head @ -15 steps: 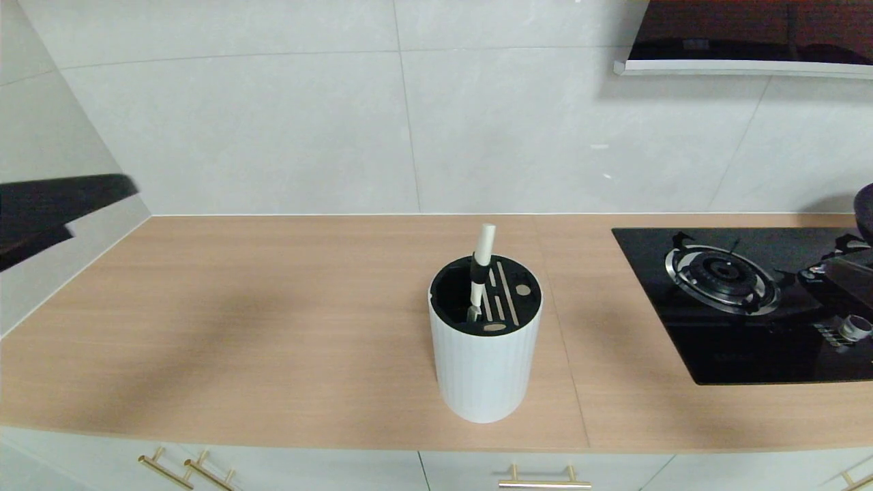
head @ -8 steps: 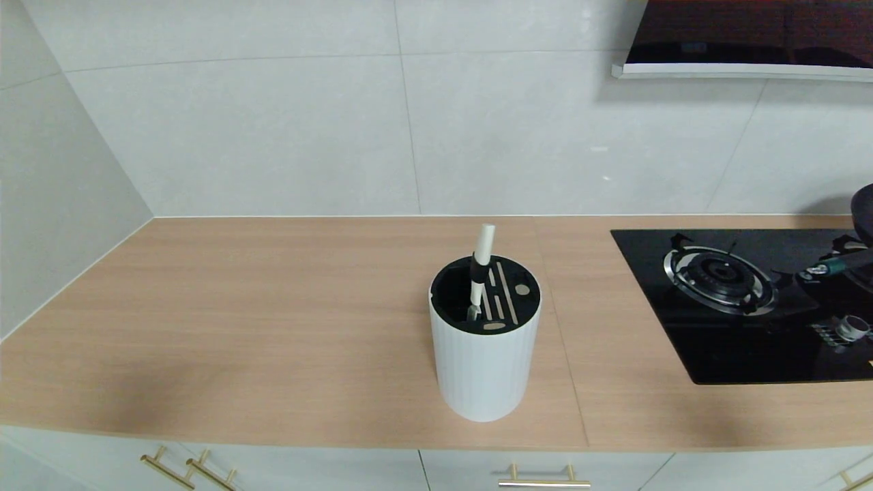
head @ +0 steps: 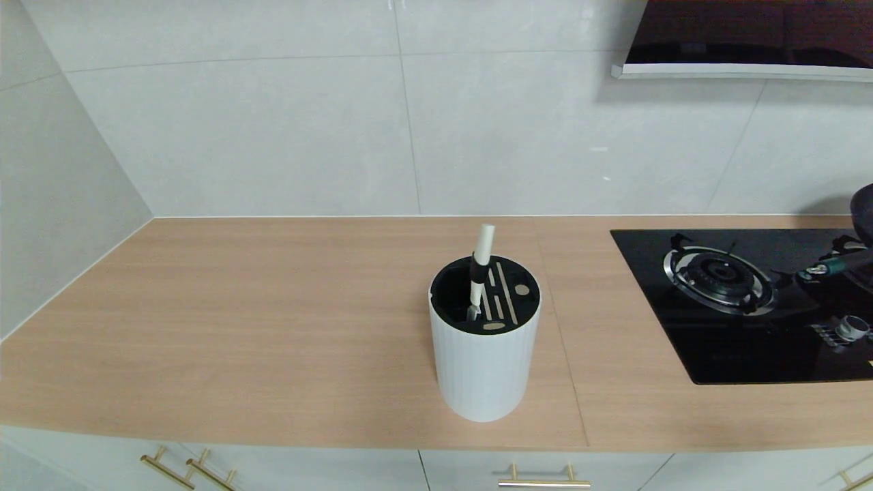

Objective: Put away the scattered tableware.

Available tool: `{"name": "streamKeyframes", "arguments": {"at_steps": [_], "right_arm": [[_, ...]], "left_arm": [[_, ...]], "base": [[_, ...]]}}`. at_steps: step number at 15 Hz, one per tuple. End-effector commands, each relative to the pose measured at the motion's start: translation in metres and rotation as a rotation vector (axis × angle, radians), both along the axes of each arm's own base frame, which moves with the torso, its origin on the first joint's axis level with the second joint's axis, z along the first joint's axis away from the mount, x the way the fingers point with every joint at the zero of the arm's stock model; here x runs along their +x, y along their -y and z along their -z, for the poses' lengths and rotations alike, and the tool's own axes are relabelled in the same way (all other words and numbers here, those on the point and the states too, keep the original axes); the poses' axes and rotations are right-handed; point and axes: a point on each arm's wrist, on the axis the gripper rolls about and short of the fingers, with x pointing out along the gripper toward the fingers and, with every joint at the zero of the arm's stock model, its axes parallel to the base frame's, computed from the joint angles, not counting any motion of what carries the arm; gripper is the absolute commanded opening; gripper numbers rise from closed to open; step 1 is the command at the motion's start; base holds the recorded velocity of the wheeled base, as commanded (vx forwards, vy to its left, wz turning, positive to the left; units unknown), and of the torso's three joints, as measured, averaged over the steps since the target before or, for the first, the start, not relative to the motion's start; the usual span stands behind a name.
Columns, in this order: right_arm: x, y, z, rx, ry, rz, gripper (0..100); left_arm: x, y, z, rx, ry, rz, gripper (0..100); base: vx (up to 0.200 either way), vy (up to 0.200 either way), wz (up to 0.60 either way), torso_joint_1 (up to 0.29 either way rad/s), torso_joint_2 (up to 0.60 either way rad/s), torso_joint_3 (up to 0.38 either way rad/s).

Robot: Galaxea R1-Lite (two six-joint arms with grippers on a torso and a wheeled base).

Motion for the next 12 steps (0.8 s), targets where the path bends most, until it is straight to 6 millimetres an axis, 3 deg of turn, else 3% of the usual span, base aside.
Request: {"name": "streamKeyframes", "arguments": {"at_steps": [1, 4, 5, 8, 12], "right_arm": [[0.011, 0.000, 0.024, 0.001, -0.020, 0.043, 100], [0.036, -0.001, 0.065, -0.003, -0.037, 0.018, 100], [0.038, -0.001, 0.071, -0.005, -0.053, -0.014, 100], [0.039, -0.002, 0.081, 0.005, -0.157, -0.055, 100], [0.040, -0.003, 0.080, 0.008, -0.146, -0.093, 100]], "left_arm": [[0.011, 0.002, 0.034, 0.028, -0.051, -0.060, 100], [0.045, 0.002, 0.082, 0.211, -0.103, -0.075, 100], [0.048, 0.002, 0.088, 0.275, -0.105, -0.081, 100], [0.049, 0.004, 0.091, 0.280, -0.116, 0.025, 100], [0.049, 0.008, 0.096, 0.222, -0.132, 0.217, 100]], "base": [[0.000, 0.000, 0.00, 0.000, 0.00, 0.000], [0.000, 0.000, 0.00, 0.000, 0.00, 0.000], [0.000, 0.000, 0.00, 0.000, 0.00, 0.000], [0.000, 0.000, 0.00, 0.000, 0.00, 0.000], [0.000, 0.000, 0.00, 0.000, 0.00, 0.000]]}}
